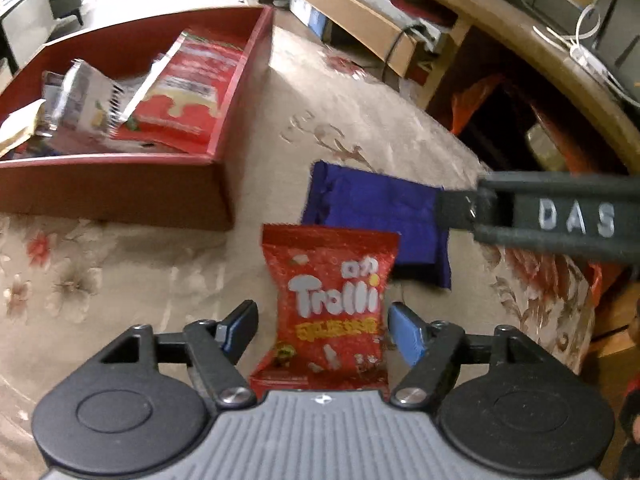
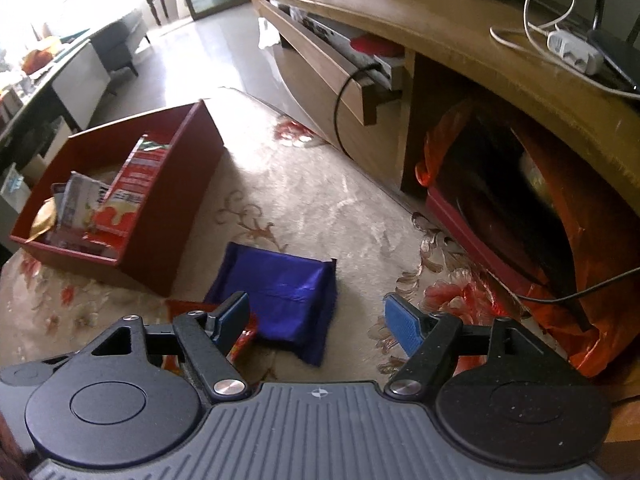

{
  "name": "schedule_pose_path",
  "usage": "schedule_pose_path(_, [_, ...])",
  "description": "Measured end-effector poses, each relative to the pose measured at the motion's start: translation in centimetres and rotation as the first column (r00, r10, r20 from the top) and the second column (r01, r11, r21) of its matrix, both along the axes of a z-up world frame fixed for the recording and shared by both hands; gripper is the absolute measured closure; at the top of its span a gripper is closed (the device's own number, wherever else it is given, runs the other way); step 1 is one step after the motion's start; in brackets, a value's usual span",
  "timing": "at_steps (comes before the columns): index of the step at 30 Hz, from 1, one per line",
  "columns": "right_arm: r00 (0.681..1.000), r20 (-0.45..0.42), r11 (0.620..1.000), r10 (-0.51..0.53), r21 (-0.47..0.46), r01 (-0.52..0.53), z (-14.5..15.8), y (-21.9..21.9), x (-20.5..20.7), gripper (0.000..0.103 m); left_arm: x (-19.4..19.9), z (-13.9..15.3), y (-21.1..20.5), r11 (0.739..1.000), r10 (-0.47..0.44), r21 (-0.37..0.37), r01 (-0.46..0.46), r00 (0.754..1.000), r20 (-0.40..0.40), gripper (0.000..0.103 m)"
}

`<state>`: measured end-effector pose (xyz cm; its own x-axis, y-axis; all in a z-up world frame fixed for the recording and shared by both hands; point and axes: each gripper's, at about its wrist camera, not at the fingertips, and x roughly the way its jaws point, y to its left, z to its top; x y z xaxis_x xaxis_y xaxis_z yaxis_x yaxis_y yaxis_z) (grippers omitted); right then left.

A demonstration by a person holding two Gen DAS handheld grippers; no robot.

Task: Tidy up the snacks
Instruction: 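Move the left tool to the red Trolli bag while right tool reaches the blue pouch, then close the left tool on the Trolli bag while right tool grasps the blue pouch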

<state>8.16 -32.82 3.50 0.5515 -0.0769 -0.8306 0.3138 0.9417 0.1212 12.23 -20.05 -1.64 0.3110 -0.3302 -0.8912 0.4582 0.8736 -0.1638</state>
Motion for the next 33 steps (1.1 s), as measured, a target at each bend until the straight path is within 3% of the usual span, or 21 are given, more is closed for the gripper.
schedule_pose_path(1, [1.000, -0.004, 1.000, -0.003, 0.002, 0.003, -0.1, -0.2, 0.1, 0.023, -0.1, -0.2, -0.3, 1.000, -0.010, 0.002, 0.010, 1.000, 0.005, 0.020])
schedule_pose_path(3, [1.000, -0.010, 1.000, -0.003, 0.010, 0.003, -0.3, -0.4, 0.3, 0.022, -0.7, -0.4, -1.1, 0.999, -0.029, 0.037, 0.027, 0.999, 0.043, 0.018])
schedule_pose_path(6, [1.000, -0.021, 1.000, -0.004, 0.014, 0.004, -0.6, -0.6, 0.8, 0.021, -1.2, -0.4, -1.1, 0.995, -0.023, 0.096, 0.015, 0.996, 0.090, 0.034])
schedule_pose_path(7, [1.000, -0.026, 1.000, 0.000, 0.013, 0.001, -0.7, -0.6, 1.0, 0.021, -1.3, -0.2, -0.8, 0.995, -0.022, 0.100, 0.012, 0.995, 0.093, 0.044])
schedule_pose_path(10, [0.999, -0.030, 0.999, 0.022, 0.025, -0.021, -0.8, -0.5, 1.5, 0.021, -0.9, 0.1, 1.0, 0.997, 0.017, 0.075, -0.021, 0.998, 0.054, 0.048])
schedule_pose_path(17, [0.992, -0.019, 0.991, 0.125, 0.038, -0.125, -1.0, 0.2, 4.4, 0.018, -1.7, 0.5, 5.9, 0.996, 0.047, 0.075, -0.045, 0.999, -0.025, 0.049])
schedule_pose_path(24, [0.958, -0.068, 0.960, 0.279, 0.047, -0.276, -3.5, 1.6, 7.8, 0.018, -1.3, 0.4, 9.9, 0.995, 0.090, 0.036, -0.088, 0.993, -0.074, 0.048])
schedule_pose_path(31, [0.930, -0.107, 0.933, 0.351, 0.121, -0.338, -4.1, 3.4, 3.8, 0.016, -1.2, 0.6, 10.4, 0.994, 0.100, 0.042, -0.097, 0.992, -0.074, 0.048])
schedule_pose_path(33, [0.928, -0.108, 0.933, 0.356, 0.101, -0.346, -3.9, 4.2, 2.5, 0.017, -1.4, 0.7, 10.3, 0.994, 0.105, 0.041, -0.102, 0.992, -0.072, 0.048])
